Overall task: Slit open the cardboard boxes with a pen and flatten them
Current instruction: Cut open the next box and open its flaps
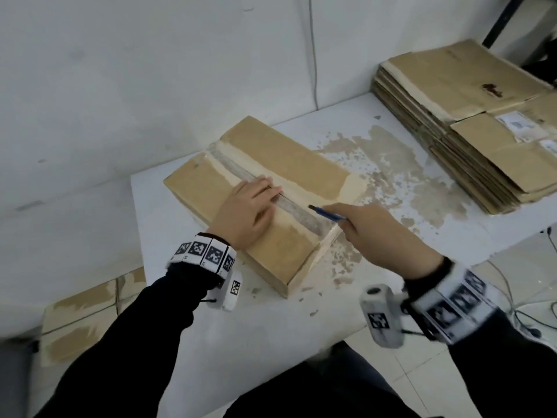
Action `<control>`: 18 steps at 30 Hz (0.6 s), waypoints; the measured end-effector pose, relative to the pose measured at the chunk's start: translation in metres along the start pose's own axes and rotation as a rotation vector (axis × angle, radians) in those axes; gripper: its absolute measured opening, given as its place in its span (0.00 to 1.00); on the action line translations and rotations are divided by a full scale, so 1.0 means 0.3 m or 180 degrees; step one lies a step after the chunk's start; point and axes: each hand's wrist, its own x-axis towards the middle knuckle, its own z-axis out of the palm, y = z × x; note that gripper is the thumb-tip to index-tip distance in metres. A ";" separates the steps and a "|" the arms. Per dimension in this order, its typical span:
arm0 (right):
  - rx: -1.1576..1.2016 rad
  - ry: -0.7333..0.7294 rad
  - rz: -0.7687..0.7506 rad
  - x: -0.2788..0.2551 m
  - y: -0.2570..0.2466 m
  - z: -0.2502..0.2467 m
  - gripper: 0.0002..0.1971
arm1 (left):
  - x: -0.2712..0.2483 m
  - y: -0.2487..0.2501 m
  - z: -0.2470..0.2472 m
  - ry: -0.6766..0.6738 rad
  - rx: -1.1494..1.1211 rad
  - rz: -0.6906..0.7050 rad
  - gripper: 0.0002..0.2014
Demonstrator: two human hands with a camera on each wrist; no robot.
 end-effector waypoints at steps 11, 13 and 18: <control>-0.0886 -0.0553 -0.0068 0.147 -0.079 -0.024 0.21 | 0.000 0.004 0.026 0.0606 -0.0153 -0.0177 0.17; -0.1126 -0.0617 -0.0069 0.107 -0.069 -0.047 0.20 | 0.005 0.007 0.023 0.0572 -0.0012 -0.0223 0.17; -0.1092 -0.0520 0.0083 -0.051 0.013 -0.040 0.15 | 0.003 0.027 0.018 0.0423 0.0226 -0.0346 0.17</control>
